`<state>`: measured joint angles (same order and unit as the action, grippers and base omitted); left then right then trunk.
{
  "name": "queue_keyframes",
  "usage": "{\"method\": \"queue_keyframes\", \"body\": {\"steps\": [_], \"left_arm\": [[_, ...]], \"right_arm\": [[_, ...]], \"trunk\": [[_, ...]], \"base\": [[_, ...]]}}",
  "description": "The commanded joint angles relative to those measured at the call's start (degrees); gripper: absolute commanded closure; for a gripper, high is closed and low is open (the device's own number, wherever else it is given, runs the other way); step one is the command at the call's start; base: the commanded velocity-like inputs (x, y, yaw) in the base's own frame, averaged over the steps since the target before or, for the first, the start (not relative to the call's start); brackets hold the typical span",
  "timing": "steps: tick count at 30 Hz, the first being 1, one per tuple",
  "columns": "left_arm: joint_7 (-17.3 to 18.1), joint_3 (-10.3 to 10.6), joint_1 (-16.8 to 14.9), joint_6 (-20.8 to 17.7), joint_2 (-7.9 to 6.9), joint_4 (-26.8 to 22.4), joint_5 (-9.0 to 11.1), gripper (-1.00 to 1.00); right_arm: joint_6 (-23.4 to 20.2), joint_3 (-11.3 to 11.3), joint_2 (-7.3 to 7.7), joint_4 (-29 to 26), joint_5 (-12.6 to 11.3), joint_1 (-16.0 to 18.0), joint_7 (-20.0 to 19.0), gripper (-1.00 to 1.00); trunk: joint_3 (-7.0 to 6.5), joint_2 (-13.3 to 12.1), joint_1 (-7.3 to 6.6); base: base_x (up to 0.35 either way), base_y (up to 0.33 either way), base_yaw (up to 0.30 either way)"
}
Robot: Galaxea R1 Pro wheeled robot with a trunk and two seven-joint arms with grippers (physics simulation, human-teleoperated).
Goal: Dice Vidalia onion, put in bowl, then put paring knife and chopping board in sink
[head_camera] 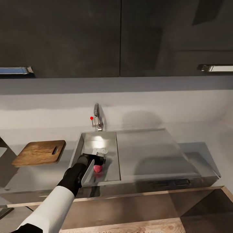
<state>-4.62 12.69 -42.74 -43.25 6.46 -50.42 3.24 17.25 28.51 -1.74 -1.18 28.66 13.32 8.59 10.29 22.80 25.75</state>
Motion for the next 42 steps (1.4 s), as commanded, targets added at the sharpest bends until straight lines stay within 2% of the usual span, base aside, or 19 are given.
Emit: {"method": "queue_keyframes", "body": {"steps": [1, 42], "left_arm": [[-0.5, 0.1, -0.1, -0.3, -0.03, 0.0, 0.4, -1.00], [-0.5, 0.1, 0.0, -0.3, -0.05, 0.9, 0.4, -1.00]], "right_arm": [[0.1, 0.4, 0.02, 0.0, 0.6, 0.0, 0.3, -1.00], [0.1, 0.4, 0.06, 0.0, 0.6, 0.0, 0.3, -1.00]], "trunk": [[0.21, 0.1, 0.03], [3.97, 0.1, 0.03]], "base": [[0.000, 0.000, 0.000], [0.021, 0.000, 0.000]]}}
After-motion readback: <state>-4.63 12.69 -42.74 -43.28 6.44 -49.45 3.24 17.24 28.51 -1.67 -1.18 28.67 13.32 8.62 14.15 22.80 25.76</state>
